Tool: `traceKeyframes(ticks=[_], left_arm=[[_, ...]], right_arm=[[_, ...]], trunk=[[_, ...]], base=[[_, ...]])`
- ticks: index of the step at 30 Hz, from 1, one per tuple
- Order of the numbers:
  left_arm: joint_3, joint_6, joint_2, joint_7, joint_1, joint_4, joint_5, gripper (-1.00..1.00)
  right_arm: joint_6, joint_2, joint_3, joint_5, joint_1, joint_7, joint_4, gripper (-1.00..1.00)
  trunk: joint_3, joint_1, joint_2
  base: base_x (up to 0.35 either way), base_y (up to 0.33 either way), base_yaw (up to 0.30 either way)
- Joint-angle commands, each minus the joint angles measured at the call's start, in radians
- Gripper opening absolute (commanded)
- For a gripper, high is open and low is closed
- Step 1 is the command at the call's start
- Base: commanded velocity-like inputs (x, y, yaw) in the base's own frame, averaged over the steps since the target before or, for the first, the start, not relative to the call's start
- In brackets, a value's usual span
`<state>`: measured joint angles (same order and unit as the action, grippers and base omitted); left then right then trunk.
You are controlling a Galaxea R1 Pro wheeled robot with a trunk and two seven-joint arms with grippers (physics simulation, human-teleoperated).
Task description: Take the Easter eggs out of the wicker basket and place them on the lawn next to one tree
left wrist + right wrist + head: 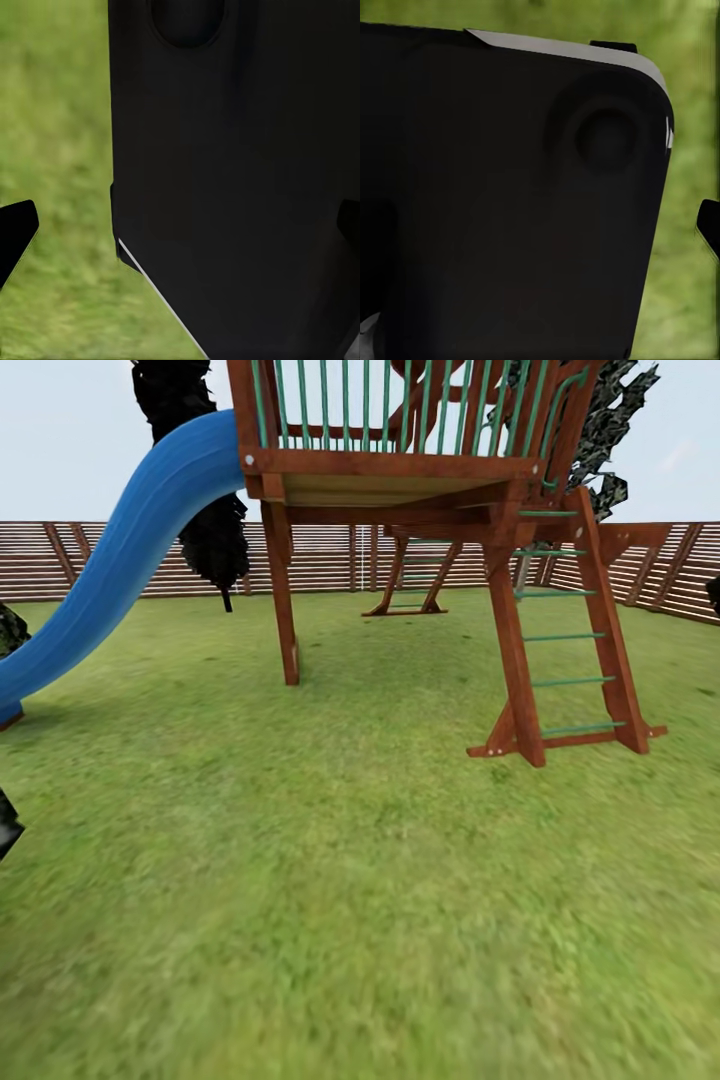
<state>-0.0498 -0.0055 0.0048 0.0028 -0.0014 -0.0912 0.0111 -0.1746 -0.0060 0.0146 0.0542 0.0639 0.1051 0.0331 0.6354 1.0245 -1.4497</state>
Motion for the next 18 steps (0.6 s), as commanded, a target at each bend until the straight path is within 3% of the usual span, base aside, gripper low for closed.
traceKeyframes(ticks=[1, 18], left_arm=[[-0.005, -0.001, 0.000, 0.000, 0.000, 0.000, 0.001, 1.00], [-0.005, -0.001, 0.000, 0.000, 0.000, -0.001, 0.001, 1.00]], right_arm=[[-0.003, 0.000, 0.001, 0.006, 0.001, 0.001, -0.001, 1.00], [-0.003, -0.001, 0.001, 0.006, 0.001, 0.001, -0.001, 1.00]], trunk=[[0.001, 0.001, 0.000], [0.001, 0.001, 0.000]], base=[[0.314, 0.000, 0.000], [0.314, 0.000, 0.000]])
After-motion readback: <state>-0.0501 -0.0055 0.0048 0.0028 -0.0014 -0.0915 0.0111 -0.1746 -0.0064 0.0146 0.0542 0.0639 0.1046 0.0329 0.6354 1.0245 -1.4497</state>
